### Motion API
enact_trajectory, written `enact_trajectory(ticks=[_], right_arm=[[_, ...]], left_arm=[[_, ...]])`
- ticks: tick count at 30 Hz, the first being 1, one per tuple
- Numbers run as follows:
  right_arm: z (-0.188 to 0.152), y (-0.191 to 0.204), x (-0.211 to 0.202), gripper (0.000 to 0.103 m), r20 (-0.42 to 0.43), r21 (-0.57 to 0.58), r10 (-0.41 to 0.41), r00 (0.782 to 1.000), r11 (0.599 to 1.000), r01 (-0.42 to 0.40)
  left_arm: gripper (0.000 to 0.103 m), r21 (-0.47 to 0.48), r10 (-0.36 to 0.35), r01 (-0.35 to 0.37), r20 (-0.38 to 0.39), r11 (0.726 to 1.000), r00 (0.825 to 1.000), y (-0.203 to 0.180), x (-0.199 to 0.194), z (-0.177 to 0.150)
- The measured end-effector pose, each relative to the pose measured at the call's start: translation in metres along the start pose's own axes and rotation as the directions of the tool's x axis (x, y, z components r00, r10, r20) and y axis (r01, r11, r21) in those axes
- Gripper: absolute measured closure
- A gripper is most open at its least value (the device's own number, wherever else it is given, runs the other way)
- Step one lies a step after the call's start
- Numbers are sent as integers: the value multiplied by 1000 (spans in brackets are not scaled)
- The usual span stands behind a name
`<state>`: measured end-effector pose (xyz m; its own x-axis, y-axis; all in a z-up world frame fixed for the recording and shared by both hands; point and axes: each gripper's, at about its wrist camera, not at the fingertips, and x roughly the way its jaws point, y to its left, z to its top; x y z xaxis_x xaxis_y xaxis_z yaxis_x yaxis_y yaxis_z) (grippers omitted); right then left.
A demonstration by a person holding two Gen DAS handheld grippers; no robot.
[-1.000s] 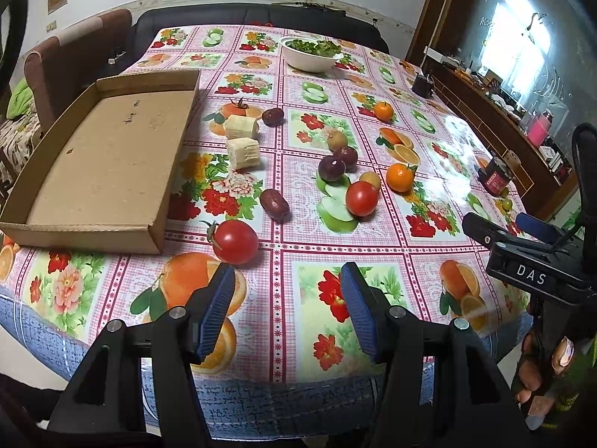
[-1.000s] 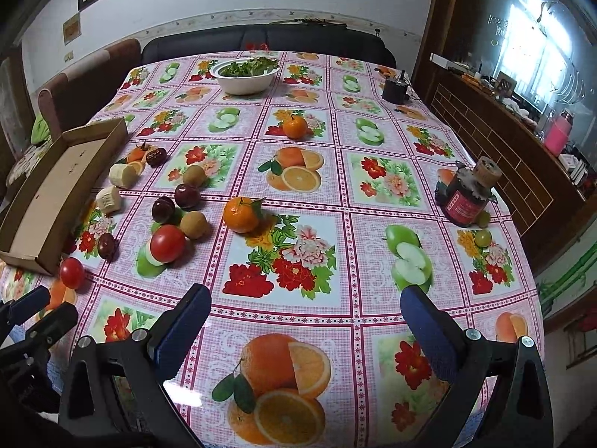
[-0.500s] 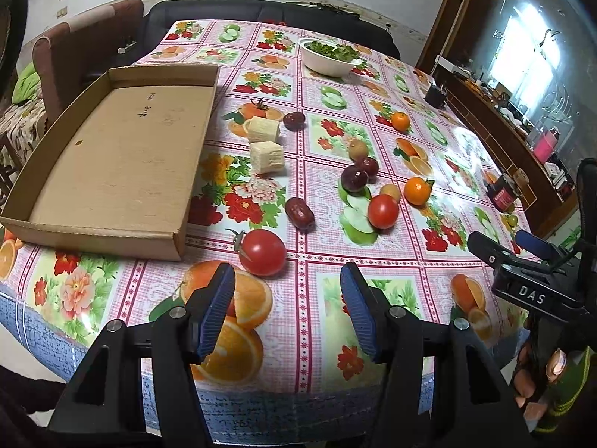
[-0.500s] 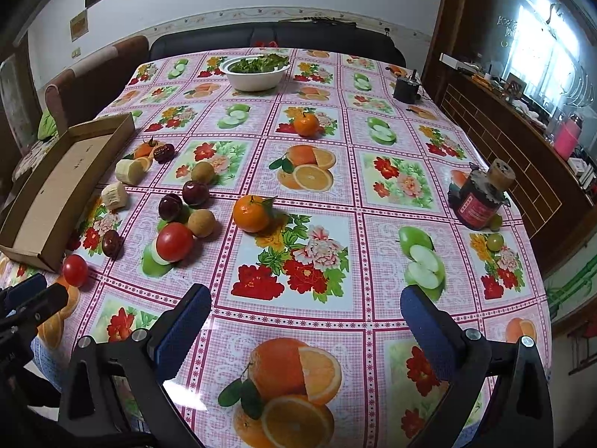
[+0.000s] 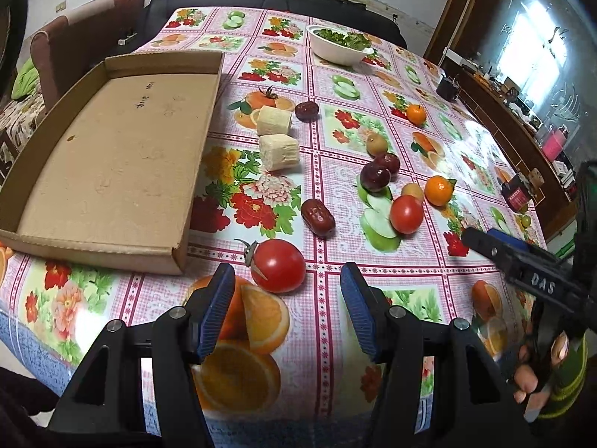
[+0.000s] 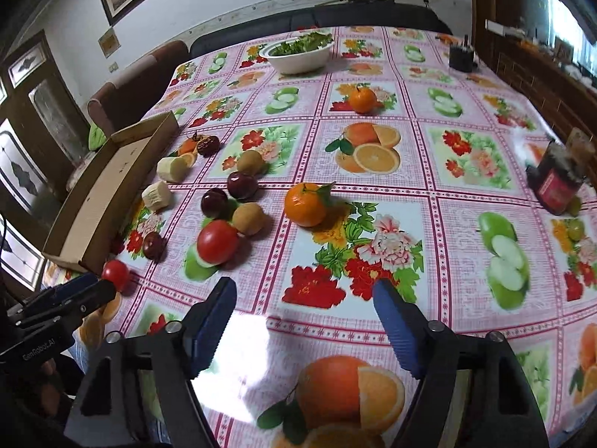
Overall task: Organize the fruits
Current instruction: 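Close the left tool on the red tomato while the right tool grasps a mandarin orange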
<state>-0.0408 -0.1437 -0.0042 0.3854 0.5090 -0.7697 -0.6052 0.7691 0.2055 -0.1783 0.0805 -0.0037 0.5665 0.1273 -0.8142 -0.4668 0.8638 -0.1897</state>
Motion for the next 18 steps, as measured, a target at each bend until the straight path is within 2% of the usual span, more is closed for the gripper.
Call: enact_trajectory(ticks=[2,4,9,12,14,16,18], right_arm=[[7,-1,5,27,4,-7,-12,1000,1000,12],[15,-1,10,33,11,-16,-2,1000,1000,2],[33,-3,30,37,2,-19,-7,1000,1000,7],[39,-4,46,44,-22,-12,10,1000,1000,-10],[42,-5,52,45,-29,-7,17,999,1000,-18],[44,-6,54,47,-25,-9,23,999,1000,-23],[45,-9,54,63,-21,0,37,999,999,-37]], left_arm=[[45,2,-8,8,-2,1000,1000,1,3,1],[45,4,-7,7,-2,1000,1000,1,5,3],[47,1,-17,17,-19,1000,1000,4,14,8],[53,-11,-23,23,-38,1000,999,6,21,9],[59,-5,-13,13,-32,1000,999,6,22,9],[71,-4,-3,3,-30,1000,1000,5,24,11],[72,-2,-6,6,-31,1000,999,4,24,11]])
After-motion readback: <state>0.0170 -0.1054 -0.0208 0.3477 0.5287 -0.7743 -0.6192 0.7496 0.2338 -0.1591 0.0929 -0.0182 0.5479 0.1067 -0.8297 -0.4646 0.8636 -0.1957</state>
